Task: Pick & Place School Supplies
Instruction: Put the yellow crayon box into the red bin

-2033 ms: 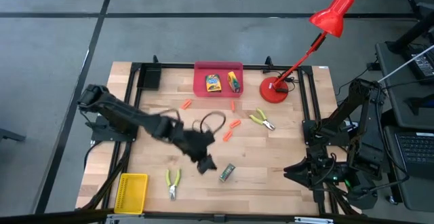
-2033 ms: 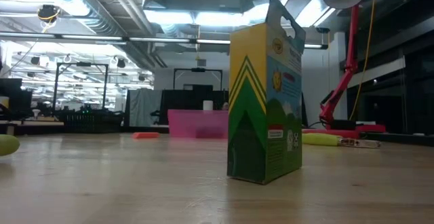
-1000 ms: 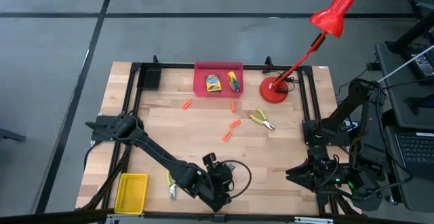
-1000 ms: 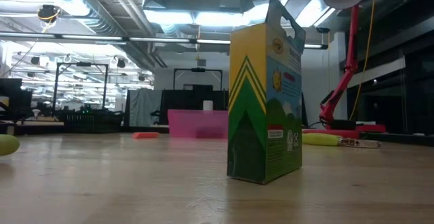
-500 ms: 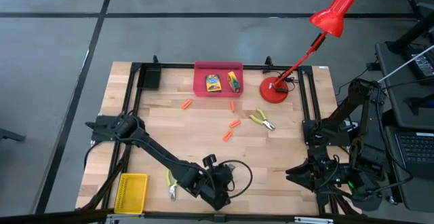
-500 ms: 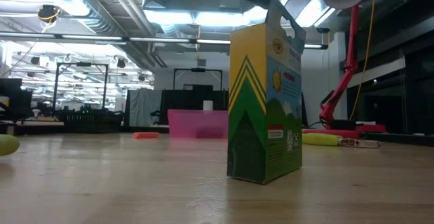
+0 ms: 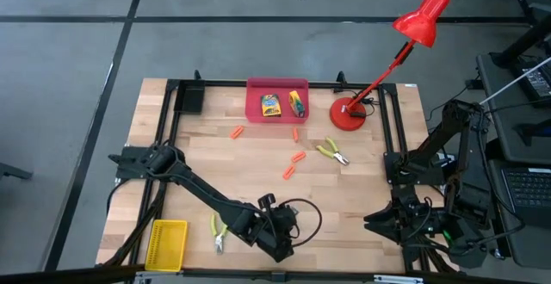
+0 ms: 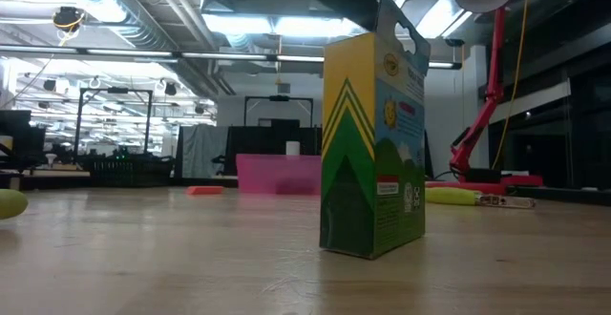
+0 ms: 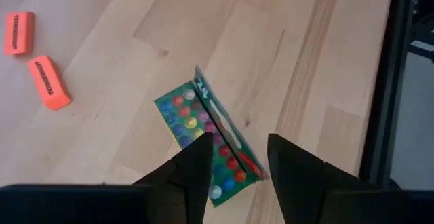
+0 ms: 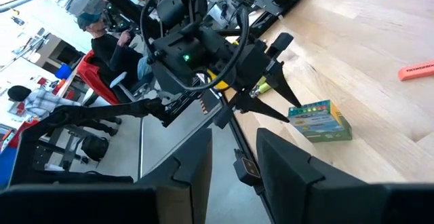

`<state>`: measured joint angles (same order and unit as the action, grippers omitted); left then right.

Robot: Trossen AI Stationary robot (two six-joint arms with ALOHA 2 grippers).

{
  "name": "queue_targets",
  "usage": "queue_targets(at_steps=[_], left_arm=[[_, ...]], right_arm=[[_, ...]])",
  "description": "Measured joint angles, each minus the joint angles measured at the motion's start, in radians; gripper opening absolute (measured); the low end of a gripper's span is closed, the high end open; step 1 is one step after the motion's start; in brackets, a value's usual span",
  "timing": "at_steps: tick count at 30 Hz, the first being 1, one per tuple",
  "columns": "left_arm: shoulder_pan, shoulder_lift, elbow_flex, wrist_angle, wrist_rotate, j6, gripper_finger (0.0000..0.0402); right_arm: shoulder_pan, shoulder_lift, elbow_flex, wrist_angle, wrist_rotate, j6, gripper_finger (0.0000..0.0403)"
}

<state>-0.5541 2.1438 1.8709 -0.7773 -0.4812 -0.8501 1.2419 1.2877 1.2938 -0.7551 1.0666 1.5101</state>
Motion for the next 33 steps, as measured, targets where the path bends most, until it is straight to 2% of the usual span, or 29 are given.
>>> queue_targets(at_steps=[18,22,29,33], left_arm=[[0.007,0.015,0.000,0.006,0.043,-0.001,0.0135],[0.009,0.016,0.000,0.000,0.043,-0.004,0.0103],[0.024,0.016,0.000,-0.019,0.048,-0.040,0.0011],[0.039,0.016,0.000,-0.021,0.031,-0.045,0.0004]], right_arm=[[0.000,0.000,0.000,0.000,0.000,-0.004,0.0121],[0.000,0.000,0.000,0.000,-0.001,-0.003,0.0121],[0.000,0.000,0.000,0.000,-0.001,-0.003,0.0121],[0.000,0.000,0.000,0.000,0.000,-0.003,0.0121]])
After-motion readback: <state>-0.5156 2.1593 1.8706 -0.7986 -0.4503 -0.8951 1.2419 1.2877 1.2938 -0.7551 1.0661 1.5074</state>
